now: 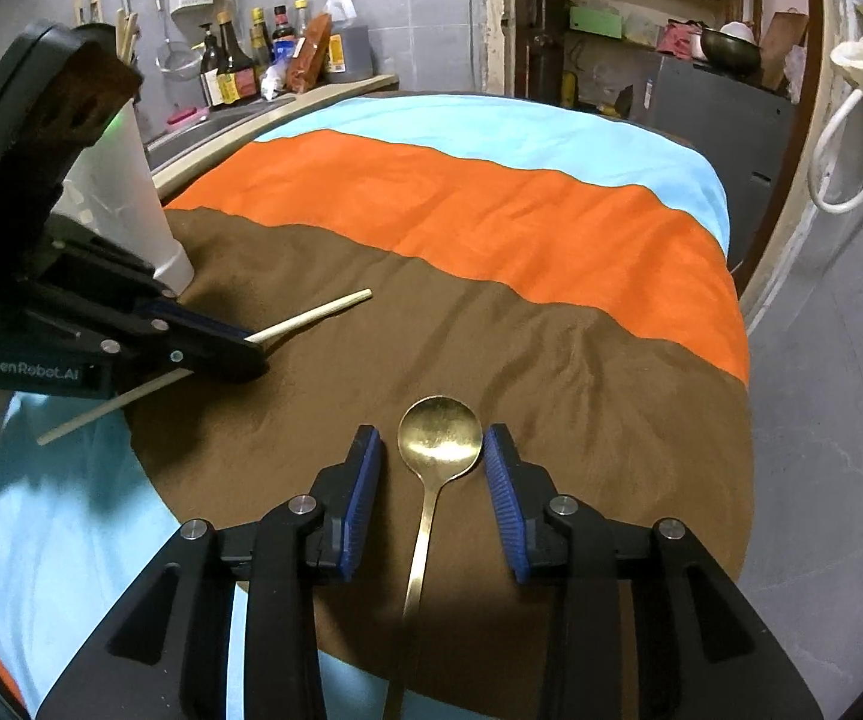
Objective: Organize utensils
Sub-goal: 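Close the left tool on the wooden chopstick while the right tool closes on the gold spoon, then lift the chopstick with the left tool while the right tool carries the gold spoon over the caddy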
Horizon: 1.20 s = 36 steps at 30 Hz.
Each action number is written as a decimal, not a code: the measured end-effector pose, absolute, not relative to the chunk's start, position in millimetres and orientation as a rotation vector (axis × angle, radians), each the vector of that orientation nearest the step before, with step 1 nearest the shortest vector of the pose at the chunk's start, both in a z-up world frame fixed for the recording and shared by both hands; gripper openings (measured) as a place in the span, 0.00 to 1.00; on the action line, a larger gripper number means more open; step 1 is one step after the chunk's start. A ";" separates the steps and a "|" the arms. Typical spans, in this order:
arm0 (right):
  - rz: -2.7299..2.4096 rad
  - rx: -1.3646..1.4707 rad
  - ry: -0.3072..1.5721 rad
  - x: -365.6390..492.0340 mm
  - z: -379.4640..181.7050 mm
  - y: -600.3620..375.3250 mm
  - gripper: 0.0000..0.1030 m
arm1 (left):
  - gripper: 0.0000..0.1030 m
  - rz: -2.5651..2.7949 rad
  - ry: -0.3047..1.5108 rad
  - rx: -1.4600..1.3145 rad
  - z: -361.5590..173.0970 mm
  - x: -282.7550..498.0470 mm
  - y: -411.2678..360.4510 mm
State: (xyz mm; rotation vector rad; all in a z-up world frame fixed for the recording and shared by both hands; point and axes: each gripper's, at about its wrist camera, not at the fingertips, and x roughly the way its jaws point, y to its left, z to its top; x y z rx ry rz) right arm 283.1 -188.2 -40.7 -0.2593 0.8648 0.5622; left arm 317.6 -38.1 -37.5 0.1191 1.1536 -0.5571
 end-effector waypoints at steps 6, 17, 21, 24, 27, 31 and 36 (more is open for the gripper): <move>0.549 -0.290 0.855 282.9 -41.6 -182.7 0.30 | 0.03 -0.579 1.152 0.149 -40.2 322.7 -39.6; 0.558 -0.156 0.712 261.9 -18.4 -201.9 0.25 | 0.02 -0.635 0.897 -0.050 -12.1 280.5 -15.2; 0.549 -0.143 0.606 243.8 -5.6 -203.3 0.25 | 0.02 -0.647 0.743 -0.116 3.5 257.2 -2.3; 0.540 -0.160 0.526 230.9 3.4 -197.5 0.25 | 0.02 -0.637 0.633 -0.184 12.2 242.8 11.5; 0.545 -0.173 0.428 218.3 13.8 -193.7 0.25 | 0.02 -0.614 0.524 -0.230 26.6 231.5 24.7; 0.561 -0.151 0.328 207.8 30.3 -184.6 0.25 | 0.02 -0.581 0.407 -0.267 44.5 219.1 39.9; 0.604 -0.094 0.204 203.4 56.3 -173.9 0.25 | 0.02 -0.514 0.294 -0.293 63.7 206.0 59.7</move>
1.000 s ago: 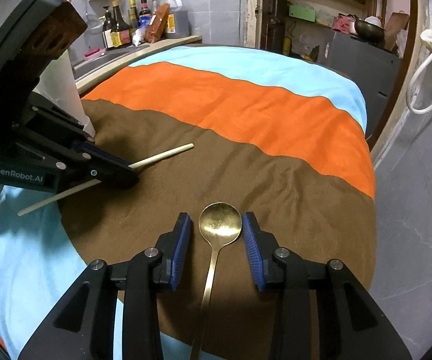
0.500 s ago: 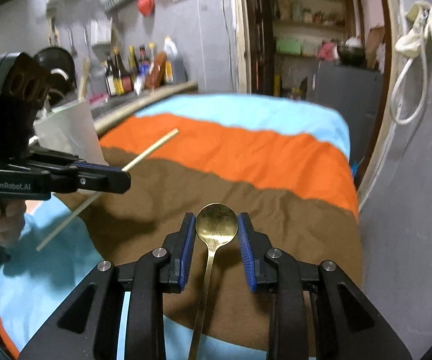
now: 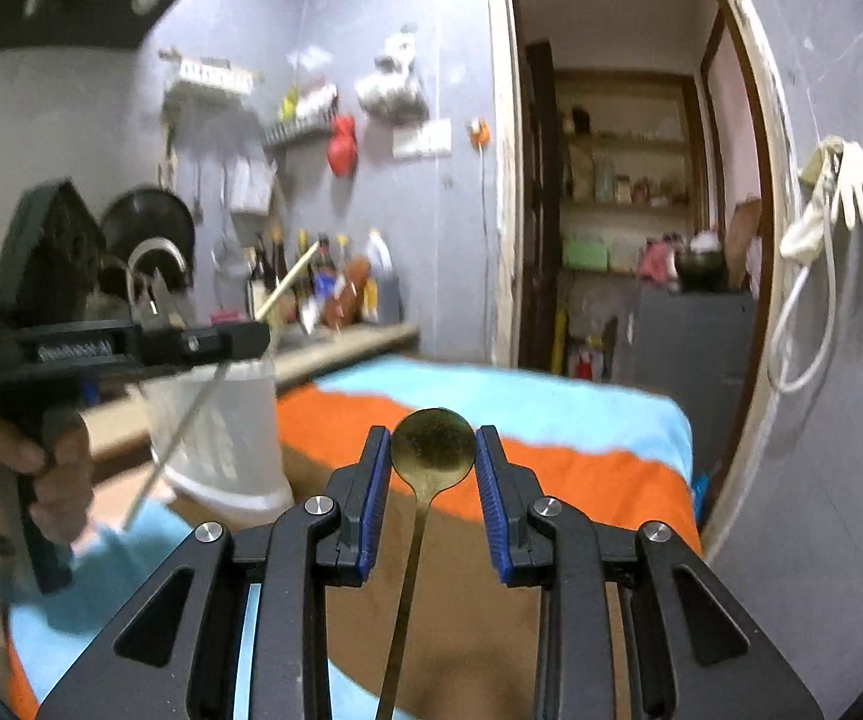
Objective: Organize utensils
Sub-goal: 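Lift the chopstick with the left tool while the right tool carries the gold spoon over the caddy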
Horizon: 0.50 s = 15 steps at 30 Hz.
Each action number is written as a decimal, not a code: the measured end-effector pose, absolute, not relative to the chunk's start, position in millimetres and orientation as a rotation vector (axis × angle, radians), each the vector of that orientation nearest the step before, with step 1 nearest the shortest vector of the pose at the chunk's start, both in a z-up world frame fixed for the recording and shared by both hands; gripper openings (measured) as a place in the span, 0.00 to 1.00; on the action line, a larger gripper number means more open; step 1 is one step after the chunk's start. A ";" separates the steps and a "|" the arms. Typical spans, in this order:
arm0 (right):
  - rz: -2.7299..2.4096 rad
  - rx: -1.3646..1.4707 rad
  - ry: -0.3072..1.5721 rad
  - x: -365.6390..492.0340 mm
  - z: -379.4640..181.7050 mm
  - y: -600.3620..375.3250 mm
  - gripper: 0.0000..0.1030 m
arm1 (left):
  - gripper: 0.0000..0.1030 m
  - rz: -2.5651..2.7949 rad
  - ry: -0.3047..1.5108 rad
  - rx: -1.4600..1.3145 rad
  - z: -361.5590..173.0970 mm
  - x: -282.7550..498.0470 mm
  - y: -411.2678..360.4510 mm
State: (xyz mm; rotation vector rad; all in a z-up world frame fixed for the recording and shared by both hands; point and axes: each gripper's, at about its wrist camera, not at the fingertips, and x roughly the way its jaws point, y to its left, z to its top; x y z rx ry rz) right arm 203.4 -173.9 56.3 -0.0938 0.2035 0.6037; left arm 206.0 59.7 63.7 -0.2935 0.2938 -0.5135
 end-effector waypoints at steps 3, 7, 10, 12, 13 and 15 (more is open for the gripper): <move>0.631 -0.060 0.144 204.4 72.5 -164.4 0.25 | 0.02 -0.466 0.237 -0.291 74.4 202.4 75.6; 0.661 -0.030 0.081 206.5 88.5 -149.1 0.25 | 0.02 -0.395 0.172 -0.260 90.6 195.8 92.5; 0.682 -0.011 0.032 207.6 100.5 -133.4 0.25 | 0.02 -0.345 0.124 -0.231 99.0 186.6 104.0; 0.706 0.010 0.002 210.8 109.1 -121.6 0.25 | 0.02 -0.314 0.096 -0.209 104.2 181.8 109.1; 0.717 0.017 -0.008 211.7 112.2 -117.0 0.25 | 0.02 -0.301 0.082 -0.201 106.9 181.2 113.1; 0.740 0.038 -0.032 215.9 120.0 -105.9 0.25 | 0.02 -0.289 0.060 -0.207 111.1 180.7 122.7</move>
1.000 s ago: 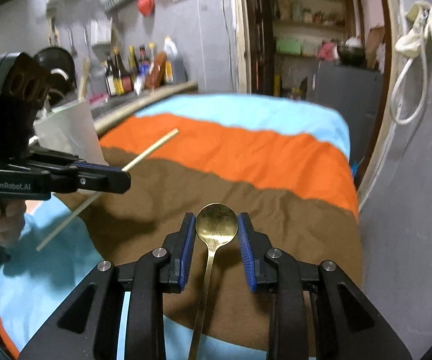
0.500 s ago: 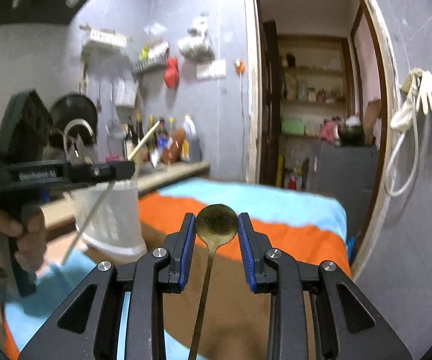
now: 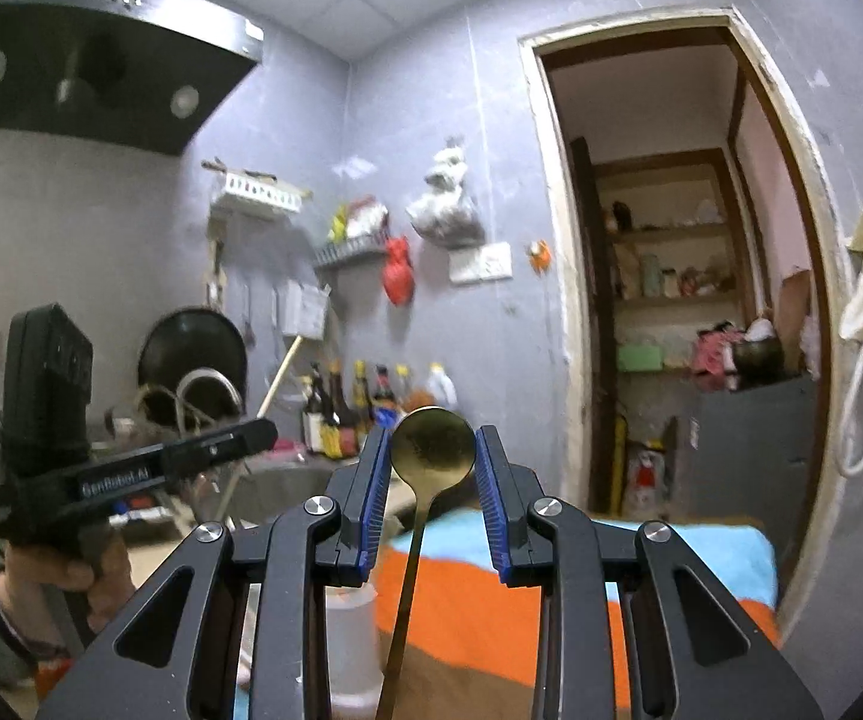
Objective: Organize utensils
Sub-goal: 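Lift the chopstick with the left tool while the right tool carries the gold spoon over the caddy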
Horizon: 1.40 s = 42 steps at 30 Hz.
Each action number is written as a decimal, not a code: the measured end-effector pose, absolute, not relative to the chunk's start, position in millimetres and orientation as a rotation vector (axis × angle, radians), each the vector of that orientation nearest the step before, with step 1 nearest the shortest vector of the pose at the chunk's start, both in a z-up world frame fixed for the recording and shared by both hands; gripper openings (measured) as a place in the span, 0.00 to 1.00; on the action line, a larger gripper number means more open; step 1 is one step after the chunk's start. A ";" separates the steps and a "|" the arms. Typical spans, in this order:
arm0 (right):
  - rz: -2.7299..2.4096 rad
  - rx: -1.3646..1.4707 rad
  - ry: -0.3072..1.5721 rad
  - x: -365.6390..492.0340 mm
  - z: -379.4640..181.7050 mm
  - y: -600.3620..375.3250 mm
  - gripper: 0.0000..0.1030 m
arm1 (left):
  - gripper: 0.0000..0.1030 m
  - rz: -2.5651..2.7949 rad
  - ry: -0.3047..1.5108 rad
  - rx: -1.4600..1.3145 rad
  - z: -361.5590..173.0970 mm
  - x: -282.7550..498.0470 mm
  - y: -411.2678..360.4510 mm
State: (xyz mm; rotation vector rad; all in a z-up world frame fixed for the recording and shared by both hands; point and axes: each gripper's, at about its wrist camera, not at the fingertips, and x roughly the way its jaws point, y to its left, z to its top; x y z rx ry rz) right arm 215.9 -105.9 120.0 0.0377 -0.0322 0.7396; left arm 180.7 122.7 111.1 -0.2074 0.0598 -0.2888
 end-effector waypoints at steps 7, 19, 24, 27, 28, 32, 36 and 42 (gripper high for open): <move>0.802 0.147 -0.127 228.5 135.5 -71.2 0.25 | 0.02 -0.211 -0.049 -0.332 119.6 185.5 184.8; 0.745 0.232 -0.177 259.9 102.5 -43.2 0.25 | 0.02 -0.009 -0.201 -0.406 93.9 190.1 236.5; 0.734 0.223 -0.168 269.5 87.0 -40.4 0.25 | 0.02 0.064 -0.242 -0.440 76.0 188.4 238.0; 0.728 0.228 -0.183 269.6 81.2 -42.3 0.25 | 0.02 0.090 -0.283 -0.464 67.7 186.4 237.8; 0.728 0.225 -0.187 269.8 80.4 -41.0 0.25 | 0.02 0.102 -0.296 -0.468 64.9 185.5 237.4; 0.725 0.211 -0.204 268.0 74.0 -36.5 0.25 | 0.02 0.131 -0.293 -0.436 61.9 188.0 234.6; 0.721 0.169 -0.216 261.6 65.2 -28.0 0.25 | 0.02 0.152 -0.298 -0.418 58.8 187.7 231.6; 0.732 0.106 -0.230 254.9 59.8 -16.1 0.25 | 0.02 0.158 -0.276 -0.352 54.0 192.9 219.8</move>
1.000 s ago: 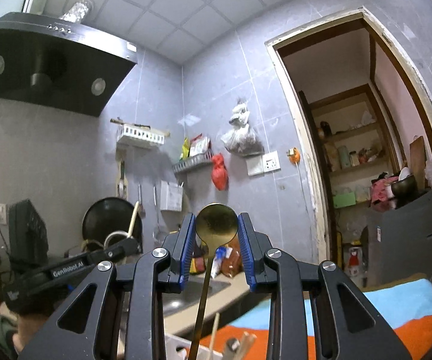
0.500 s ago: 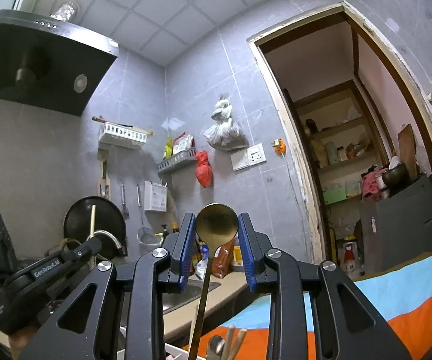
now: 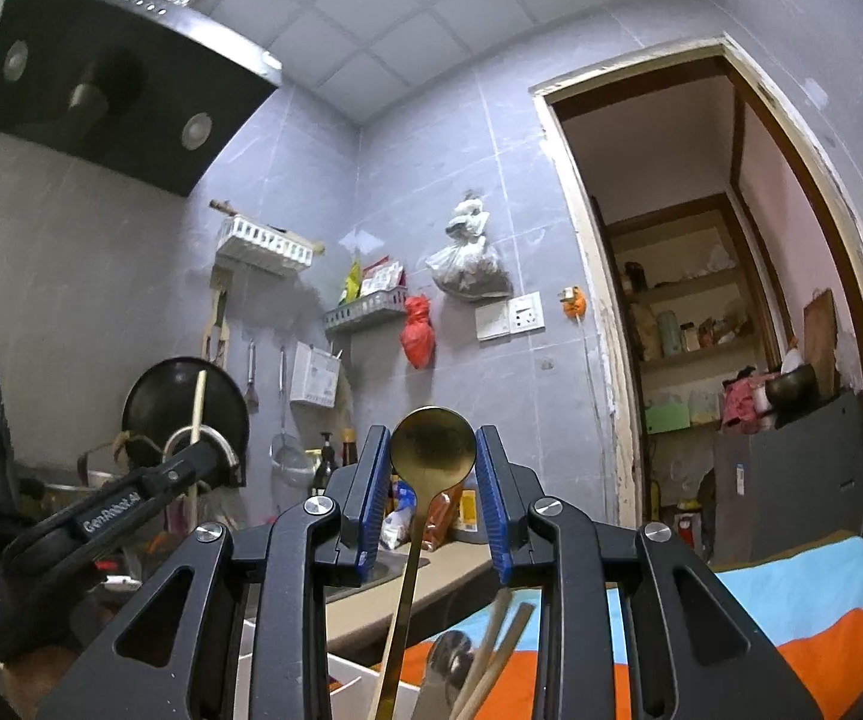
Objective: Organize utensils
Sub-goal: 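Lift the chopstick with the left tool while the right tool carries the gold spoon over the caddy, then open the left tool over the caddy while the right tool releases the gold spoon into it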
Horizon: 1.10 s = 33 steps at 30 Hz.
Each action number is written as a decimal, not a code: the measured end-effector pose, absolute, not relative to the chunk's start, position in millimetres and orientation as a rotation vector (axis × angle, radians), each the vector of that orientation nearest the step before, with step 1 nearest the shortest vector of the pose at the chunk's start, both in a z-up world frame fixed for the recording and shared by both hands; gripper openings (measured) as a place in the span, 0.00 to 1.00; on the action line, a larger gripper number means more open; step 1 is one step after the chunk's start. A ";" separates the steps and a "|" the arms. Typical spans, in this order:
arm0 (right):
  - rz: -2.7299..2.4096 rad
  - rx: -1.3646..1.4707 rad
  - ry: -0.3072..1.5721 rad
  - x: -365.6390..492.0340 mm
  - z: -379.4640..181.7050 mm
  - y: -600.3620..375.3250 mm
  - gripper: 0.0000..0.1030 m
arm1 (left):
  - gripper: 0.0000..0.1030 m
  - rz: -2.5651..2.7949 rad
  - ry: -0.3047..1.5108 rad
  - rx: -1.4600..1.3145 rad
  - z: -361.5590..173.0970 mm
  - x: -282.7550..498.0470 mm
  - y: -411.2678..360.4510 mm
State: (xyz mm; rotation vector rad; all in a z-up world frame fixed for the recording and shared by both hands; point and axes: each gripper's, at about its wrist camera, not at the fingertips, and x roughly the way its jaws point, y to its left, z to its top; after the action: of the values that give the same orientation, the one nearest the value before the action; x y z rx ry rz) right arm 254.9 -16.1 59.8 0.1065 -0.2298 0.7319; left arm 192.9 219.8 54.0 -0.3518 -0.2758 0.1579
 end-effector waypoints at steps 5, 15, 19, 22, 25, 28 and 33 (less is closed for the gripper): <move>0.739 0.092 -0.217 255.3 55.2 -13.0 0.25 | 0.02 0.143 -0.234 -0.303 49.1 197.3 211.3; 0.746 0.094 -0.180 259.8 50.0 -12.1 0.26 | 0.03 0.124 -0.196 -0.269 41.8 200.0 201.0; 0.748 0.097 -0.176 260.2 49.4 -12.0 0.26 | 0.03 0.122 -0.191 -0.276 41.1 199.0 201.1; 0.752 0.096 -0.170 261.1 48.6 -11.6 0.26 | 0.03 0.133 -0.186 -0.280 39.5 198.4 199.4; 0.756 0.096 -0.165 262.3 48.0 -11.6 0.26 | 0.03 0.141 -0.178 -0.288 39.9 197.6 200.3; 0.757 0.098 -0.163 262.8 48.1 -12.0 0.26 | 0.03 0.137 -0.173 -0.296 39.3 196.9 199.8; 0.759 0.103 -0.166 261.3 47.3 -11.4 0.32 | 0.13 0.126 -0.177 -0.294 41.4 195.9 199.0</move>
State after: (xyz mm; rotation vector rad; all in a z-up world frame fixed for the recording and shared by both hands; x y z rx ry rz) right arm 261.3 -11.4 47.3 0.1027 -0.1660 0.7594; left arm 195.9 199.0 41.4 -0.2940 -0.1771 0.1256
